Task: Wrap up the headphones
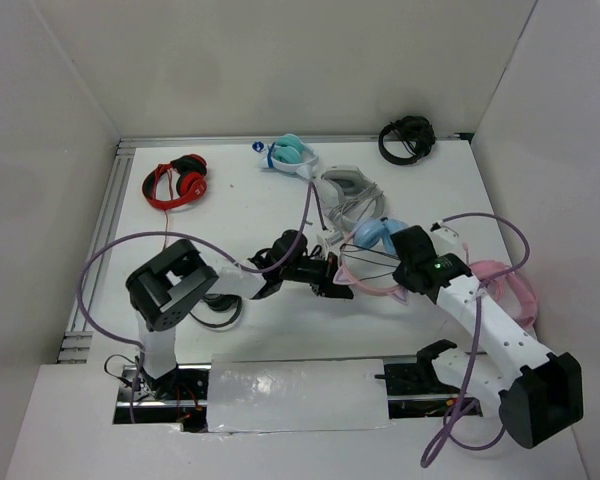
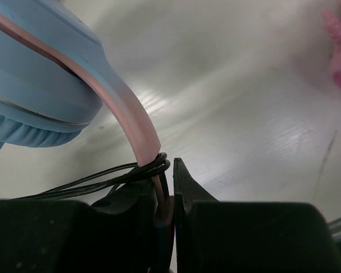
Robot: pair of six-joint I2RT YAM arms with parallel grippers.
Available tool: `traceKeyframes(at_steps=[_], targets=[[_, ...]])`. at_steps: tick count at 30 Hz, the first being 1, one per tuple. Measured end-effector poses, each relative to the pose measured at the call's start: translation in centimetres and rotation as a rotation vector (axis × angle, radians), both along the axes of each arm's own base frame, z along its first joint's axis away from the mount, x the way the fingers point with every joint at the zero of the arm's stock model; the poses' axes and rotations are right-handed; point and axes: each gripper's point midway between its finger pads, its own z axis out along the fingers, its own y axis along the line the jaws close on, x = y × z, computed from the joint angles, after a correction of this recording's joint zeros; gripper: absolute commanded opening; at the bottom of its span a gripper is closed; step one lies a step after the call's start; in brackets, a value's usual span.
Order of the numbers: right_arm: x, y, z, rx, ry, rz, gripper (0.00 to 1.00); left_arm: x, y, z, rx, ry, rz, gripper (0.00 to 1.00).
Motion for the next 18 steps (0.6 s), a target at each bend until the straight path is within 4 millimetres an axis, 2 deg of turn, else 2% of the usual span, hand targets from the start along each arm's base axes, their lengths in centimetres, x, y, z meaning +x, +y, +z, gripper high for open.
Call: traceKeyframes(at_steps=[3,7,15,16,18], targets=[[-1.0,-1.5,-2.4,-0.028,0.067,-0.063,0.00,0.5,-0.9,-2.1,0.042,0.040,-0.009,0.00],[-2.1,-2.5,-4.9,-0.037,0.143,-0.115,0.00,1.0,-1.5,-3.6,0.077,0.070,-0.014,0.00],[-3.2,-2.7,-8.1,-0.043,0.260,-0.139,0.01,1.2,-1.4,-6.2,0.191,0.102,-0.013,0.00],[-3.3,-2.7,-8.5,-0.042,0.272,-0.145,0.02,1.2,-1.4,-6.5,0.203,0.109,-0.016,0.01],[-3.5,-2.5,-9.1,-0.043,0.291,-0.152,0.03,1.1,-1.5,-7.1,0.225,0.124,-0.021,0.18]])
